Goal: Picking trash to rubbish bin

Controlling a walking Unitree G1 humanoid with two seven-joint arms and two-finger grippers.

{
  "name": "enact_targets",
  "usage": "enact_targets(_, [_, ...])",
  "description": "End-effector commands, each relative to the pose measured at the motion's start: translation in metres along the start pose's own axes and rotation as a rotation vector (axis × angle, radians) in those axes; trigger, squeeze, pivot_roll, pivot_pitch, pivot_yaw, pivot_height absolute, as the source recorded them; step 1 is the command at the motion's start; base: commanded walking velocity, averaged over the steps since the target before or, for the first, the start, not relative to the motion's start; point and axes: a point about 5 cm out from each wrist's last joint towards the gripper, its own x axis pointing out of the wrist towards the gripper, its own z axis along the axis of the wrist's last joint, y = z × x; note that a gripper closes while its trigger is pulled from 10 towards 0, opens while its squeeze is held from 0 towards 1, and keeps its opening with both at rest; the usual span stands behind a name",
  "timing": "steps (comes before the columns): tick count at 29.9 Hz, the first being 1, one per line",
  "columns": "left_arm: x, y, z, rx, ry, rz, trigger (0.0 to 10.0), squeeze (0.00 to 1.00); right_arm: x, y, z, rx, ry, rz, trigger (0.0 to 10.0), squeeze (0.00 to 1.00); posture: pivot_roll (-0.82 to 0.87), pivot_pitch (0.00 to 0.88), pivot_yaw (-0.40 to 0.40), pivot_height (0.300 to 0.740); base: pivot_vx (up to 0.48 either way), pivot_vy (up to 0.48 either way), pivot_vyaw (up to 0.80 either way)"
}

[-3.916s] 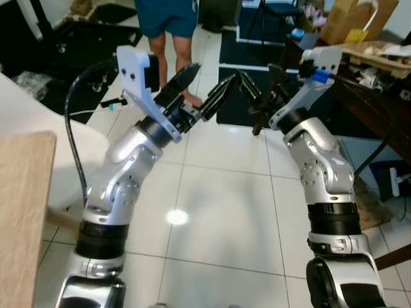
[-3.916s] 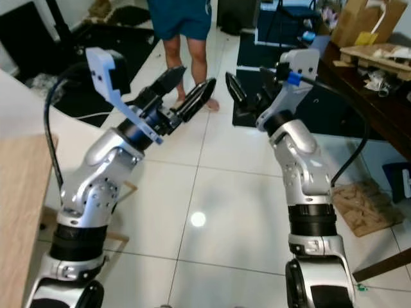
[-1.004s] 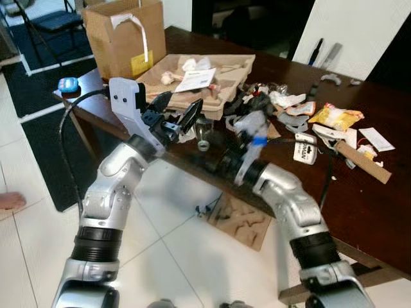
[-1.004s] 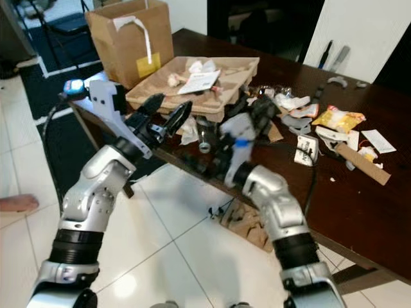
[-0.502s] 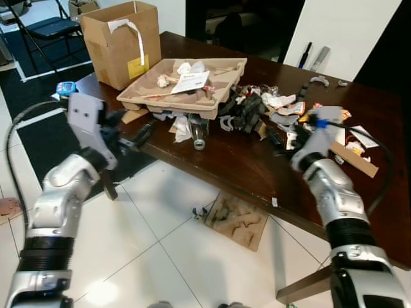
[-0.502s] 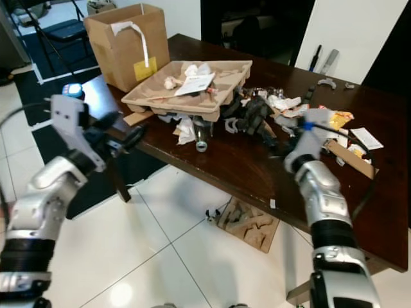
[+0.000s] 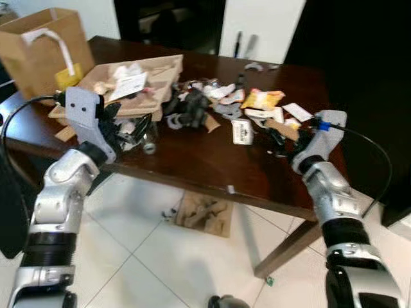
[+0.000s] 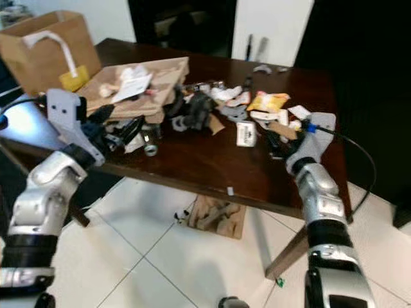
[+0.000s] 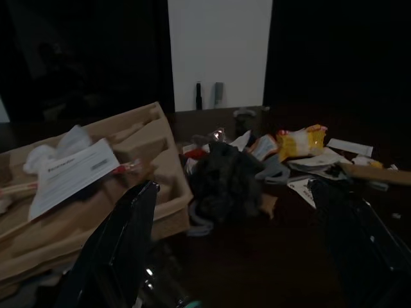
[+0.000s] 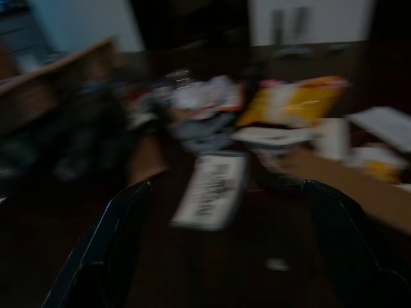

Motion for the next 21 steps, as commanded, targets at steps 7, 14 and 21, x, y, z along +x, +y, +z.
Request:
enact_targets(7, [0.0, -0.003, -0.008, 0.01, 0.02, 0.015, 10.0, 0.0, 0.003, 0.008, -0.002, -0.029, -0.006, 0.03, 10.0, 0.0, 0.09, 0.104, -0.001, 0.74, 0.123, 0.0, 0.0])
enact_targets(14, [0.002, -0.009, -0.007, 0.002, 0.003, 0.001, 10.0, 0.0, 0.004, 0.009, -0.006, -0.041, 0.007, 0.023, 10.0, 0.0, 0.09, 0.102, -0.003, 0.74, 0.412, 0.0, 0.0])
enact_targets(21, [0.006, -0.015, -0.007, -0.001, -0.004, -0.017, 10.0, 0.0, 0.004, 0.009, -0.008, -0.045, 0.011, 0.018, 10.0, 0.0, 0.09, 0.101, -0.003, 0.74, 0.48, 0.0, 0.0])
